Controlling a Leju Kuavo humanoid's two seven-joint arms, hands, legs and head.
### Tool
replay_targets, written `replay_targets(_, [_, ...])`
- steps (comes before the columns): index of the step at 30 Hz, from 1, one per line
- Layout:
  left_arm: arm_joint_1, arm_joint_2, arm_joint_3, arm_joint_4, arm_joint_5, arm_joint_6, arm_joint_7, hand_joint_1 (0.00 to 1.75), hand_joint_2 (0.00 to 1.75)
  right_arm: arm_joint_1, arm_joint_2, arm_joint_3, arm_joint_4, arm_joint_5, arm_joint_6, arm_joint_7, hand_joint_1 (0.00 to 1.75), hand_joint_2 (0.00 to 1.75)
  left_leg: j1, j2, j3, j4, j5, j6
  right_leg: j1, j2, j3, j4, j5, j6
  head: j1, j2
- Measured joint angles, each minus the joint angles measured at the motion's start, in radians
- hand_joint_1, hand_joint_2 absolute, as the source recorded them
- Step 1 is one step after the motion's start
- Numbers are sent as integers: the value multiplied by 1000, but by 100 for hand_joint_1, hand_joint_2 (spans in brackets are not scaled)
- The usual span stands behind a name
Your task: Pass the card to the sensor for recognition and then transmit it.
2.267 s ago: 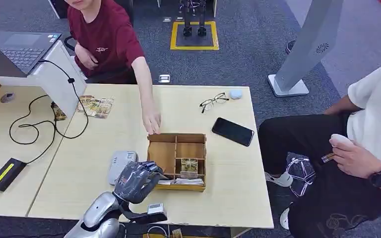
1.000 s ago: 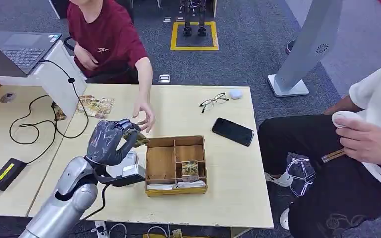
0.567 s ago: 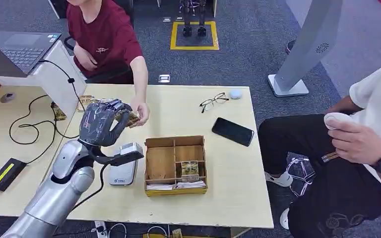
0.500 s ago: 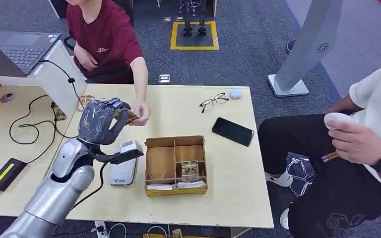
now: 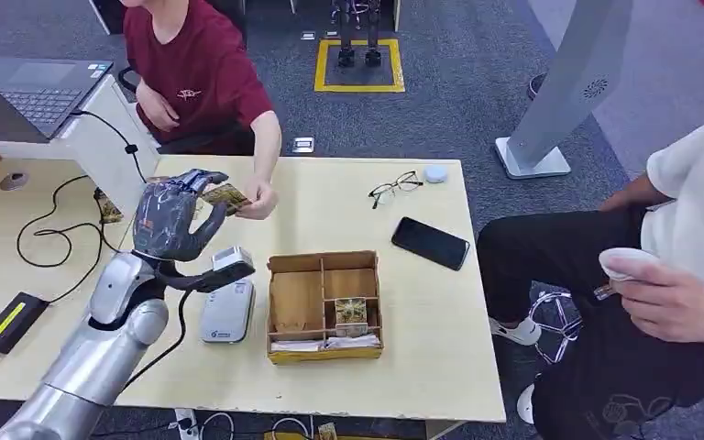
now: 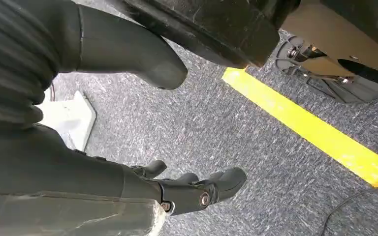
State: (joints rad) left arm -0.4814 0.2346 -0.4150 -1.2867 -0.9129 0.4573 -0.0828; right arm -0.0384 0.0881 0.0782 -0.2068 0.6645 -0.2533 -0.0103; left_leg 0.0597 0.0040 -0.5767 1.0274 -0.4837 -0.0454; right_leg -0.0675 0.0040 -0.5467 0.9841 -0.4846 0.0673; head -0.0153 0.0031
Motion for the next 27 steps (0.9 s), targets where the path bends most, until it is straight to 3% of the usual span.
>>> replay_targets(9, [85,44,62,-14,-18,45,31,0,175,3,1,17,0,36,-8,11,0,175,0,2,0,-1,0,0,0,2,1,1,0,0,1,0])
replay_targets(12, [163,83,132,-46,-15,58,14,0,175,5,2,26,0,48,-15,19,0,175,0,2,1,-1,0,0,0,2,-1,1,0,0,0,0])
replay_targets(16, [209,102,191,-64,-18,55,2,0,175,4,2,31,0,48,-18,19,0,175,0,-1,-1,-1,0,0,0,-1,-1,1,-1,0,0,0])
replay_targets(20, [260,123,240,-89,-23,62,34,0,175,5,2,42,0,62,-23,24,0,175,0,1,0,-1,0,0,0,1,1,1,-1,0,0,0])
replay_targets(22, [318,146,303,-105,0,84,40,0,175,6,2,47,0,68,-23,28,0,175,0,4,2,-1,0,0,0,4,-1,1,-1,0,0,0])
replay_targets(27, [443,184,527,-119,62,110,-33,0,175,15,-3,48,3,65,-23,8,0,175,1,2,0,-2,0,0,1,2,-2,1,-2,-1,-1,0])
